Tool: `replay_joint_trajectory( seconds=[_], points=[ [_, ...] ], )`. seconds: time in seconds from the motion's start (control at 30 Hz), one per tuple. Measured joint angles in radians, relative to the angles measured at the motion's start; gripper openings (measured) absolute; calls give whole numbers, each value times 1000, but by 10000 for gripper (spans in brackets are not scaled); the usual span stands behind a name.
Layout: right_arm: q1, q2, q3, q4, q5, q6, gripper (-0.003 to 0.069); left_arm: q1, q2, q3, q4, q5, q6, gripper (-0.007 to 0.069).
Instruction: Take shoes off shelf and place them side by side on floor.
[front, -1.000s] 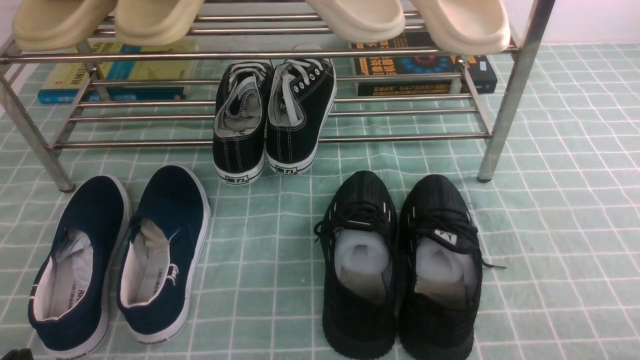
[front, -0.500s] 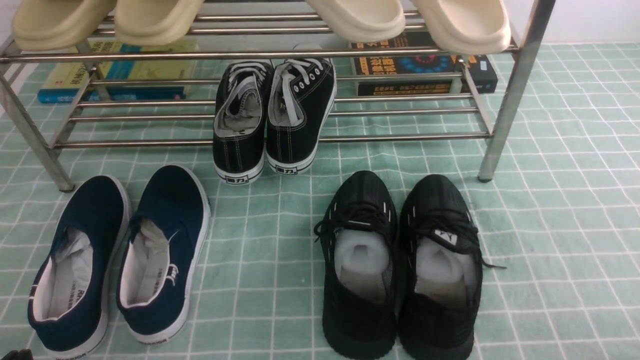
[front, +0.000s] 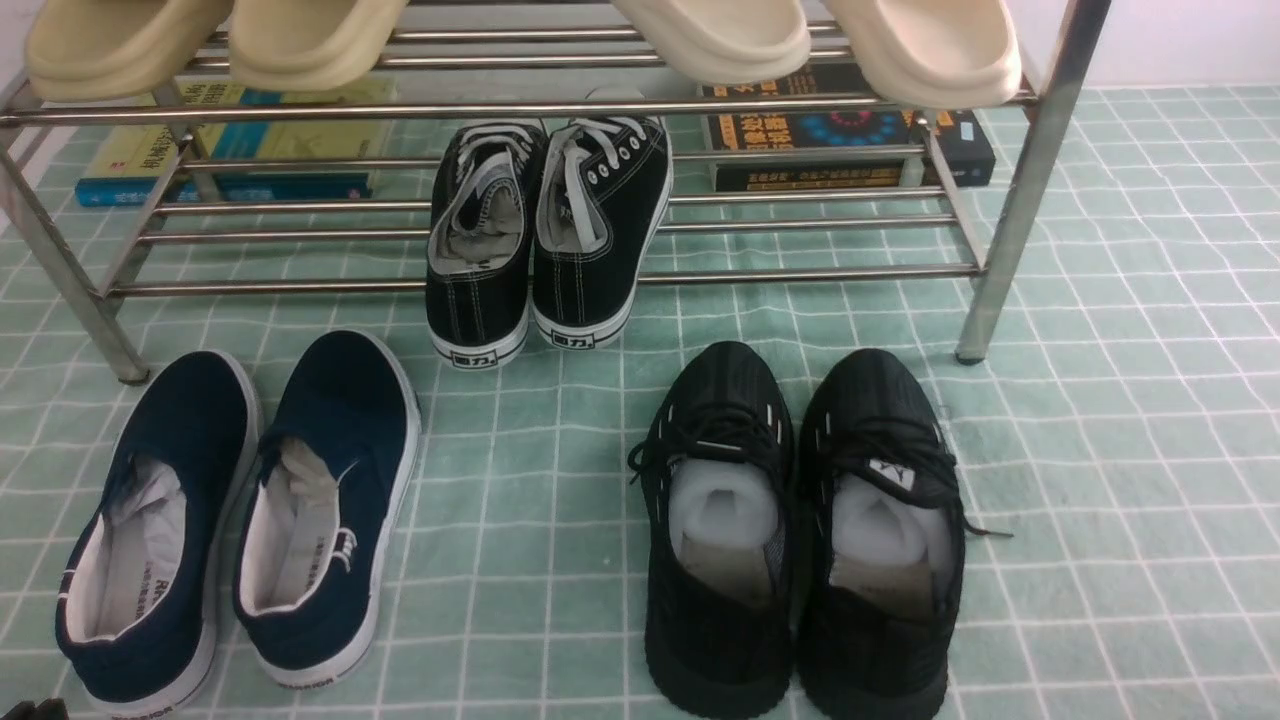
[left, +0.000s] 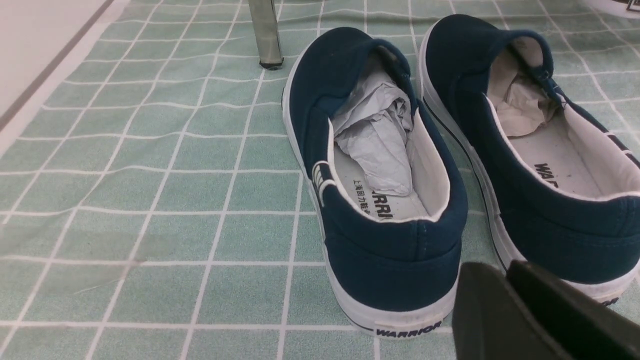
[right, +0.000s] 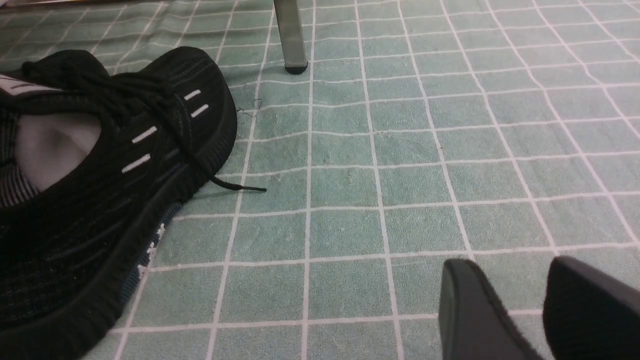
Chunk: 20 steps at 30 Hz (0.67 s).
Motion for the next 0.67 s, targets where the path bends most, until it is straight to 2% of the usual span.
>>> replay_joint_trajectory(
  seconds=[0.67],
  points=[
    [0, 0, 0, 0, 0, 0, 240, 0, 0, 0, 1, 0, 0, 106]
  ],
)
